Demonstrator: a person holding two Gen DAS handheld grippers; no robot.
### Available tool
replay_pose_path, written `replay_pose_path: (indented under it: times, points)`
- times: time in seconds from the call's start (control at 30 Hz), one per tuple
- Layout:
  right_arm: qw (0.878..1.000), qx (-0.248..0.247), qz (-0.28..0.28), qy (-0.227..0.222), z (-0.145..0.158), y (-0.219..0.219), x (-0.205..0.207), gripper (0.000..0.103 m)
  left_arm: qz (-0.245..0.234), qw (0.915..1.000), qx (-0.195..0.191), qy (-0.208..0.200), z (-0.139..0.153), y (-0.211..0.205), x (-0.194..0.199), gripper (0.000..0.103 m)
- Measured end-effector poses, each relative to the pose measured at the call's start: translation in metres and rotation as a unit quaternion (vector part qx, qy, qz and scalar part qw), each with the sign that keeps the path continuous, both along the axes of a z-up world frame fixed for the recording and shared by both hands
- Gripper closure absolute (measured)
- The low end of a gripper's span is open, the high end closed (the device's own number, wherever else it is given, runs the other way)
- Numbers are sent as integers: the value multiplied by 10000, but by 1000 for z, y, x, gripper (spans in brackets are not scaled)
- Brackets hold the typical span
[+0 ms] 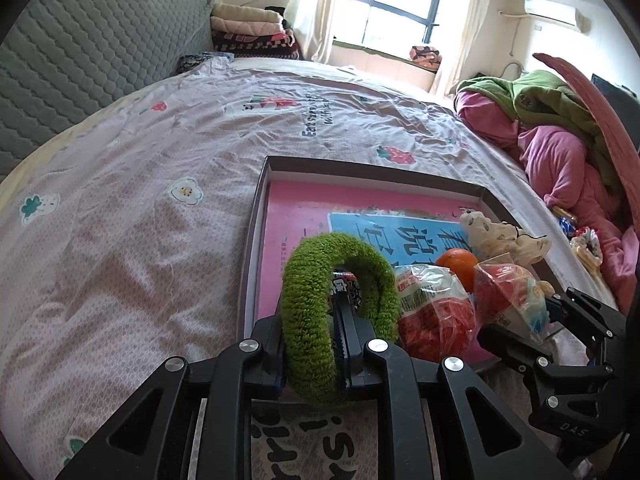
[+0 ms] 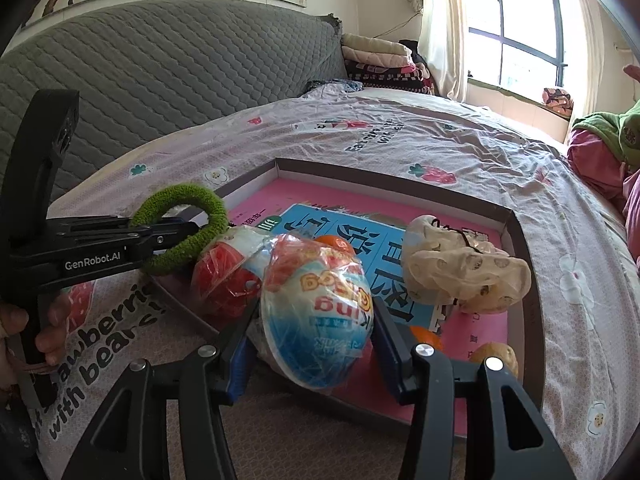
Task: Organize objects
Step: 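Lower the ring and egg packet into the tray and open both tools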
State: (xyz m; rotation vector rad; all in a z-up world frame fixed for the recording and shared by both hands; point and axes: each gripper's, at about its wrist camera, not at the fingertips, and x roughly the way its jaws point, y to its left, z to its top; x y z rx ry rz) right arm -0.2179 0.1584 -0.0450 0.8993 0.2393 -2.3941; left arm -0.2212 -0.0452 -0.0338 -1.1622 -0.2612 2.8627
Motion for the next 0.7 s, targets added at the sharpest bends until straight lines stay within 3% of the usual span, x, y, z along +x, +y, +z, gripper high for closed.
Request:
replay_pose_path:
  times: [0.2, 0.43, 0.7]
  points:
    - [10000, 56, -58, 5, 1, -1, 2, 50, 11, 10000, -68, -10, 2, 1, 4, 77]
    - [9999, 64, -139, -33, 4, 1, 3, 45, 20, 9997, -254, 48, 5, 7, 8, 53]
    - [9996, 41, -289, 38, 12, 8, 3, 43, 117, 9983, -551, 147, 11, 11, 13, 43]
